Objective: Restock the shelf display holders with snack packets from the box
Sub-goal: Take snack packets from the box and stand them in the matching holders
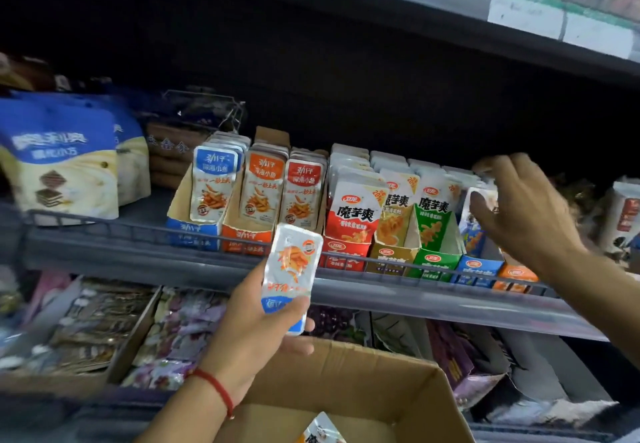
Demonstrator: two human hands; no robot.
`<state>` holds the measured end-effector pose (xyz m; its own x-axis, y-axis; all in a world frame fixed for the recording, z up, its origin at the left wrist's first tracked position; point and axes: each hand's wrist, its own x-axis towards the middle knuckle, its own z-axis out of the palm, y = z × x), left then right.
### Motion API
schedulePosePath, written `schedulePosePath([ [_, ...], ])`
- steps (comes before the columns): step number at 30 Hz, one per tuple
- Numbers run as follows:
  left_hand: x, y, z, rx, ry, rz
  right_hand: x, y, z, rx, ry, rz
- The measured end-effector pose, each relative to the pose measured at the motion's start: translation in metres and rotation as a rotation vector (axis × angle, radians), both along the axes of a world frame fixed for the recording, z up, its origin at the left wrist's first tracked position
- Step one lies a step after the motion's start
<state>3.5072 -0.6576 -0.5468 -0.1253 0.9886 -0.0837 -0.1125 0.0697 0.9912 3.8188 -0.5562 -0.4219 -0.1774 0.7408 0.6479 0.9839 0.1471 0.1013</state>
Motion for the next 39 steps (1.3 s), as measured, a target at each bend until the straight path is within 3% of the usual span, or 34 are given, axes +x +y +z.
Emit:
schedulePosePath([
  [4, -0.011, -0.003, 0.003, 0.197, 0.367, 0.143, -0.07, -0.056, -0.009, 0.05, -0.116, 0.531],
  [7, -0.02, -0.008, 0.008, 0.275, 0.566, 0.203, -0.128, -0.063, -0.021, -0.023, -0.285, 0.738],
  [13, -0.055, -0.013, 0.012, 0.325, 0.432, 0.341, -0.223, -0.051, -0.024, -0.381, -0.191, 0.914],
  [15, -0.072, -0.01, 0.015, 0.348, 0.361, 0.396, -0.24, -0.037, -0.016, -0.349, -0.191, 0.902],
  [18, -0.097, -0.002, 0.018, 0.371, 0.338, 0.485, -0.259, -0.005, 0.01, -0.232, 0.126, 0.793],
  [20, -0.108, 0.005, 0.016, 0.341, 0.502, 0.508, -0.273, 0.015, 0.024, -0.184, 0.384, 0.727],
  [22, -0.113, 0.013, 0.013, 0.341, 0.713, 0.502, -0.288, 0.036, 0.026, -0.19, 0.496, 0.685],
  [27, -0.115, 0.028, 0.011, 0.209, 0.999, 0.306, -0.316, 0.067, 0.01, -0.316, 0.522, 0.6],
  [33, -0.114, 0.03, 0.013, 0.101, 1.051, 0.224, -0.331, 0.084, -0.023, -0.444, 0.383, 0.51],
  [39, -0.112, 0.029, 0.013, 0.111, 1.024, 0.241, -0.33, 0.096, -0.043, -0.321, 0.364, 0.478],
])
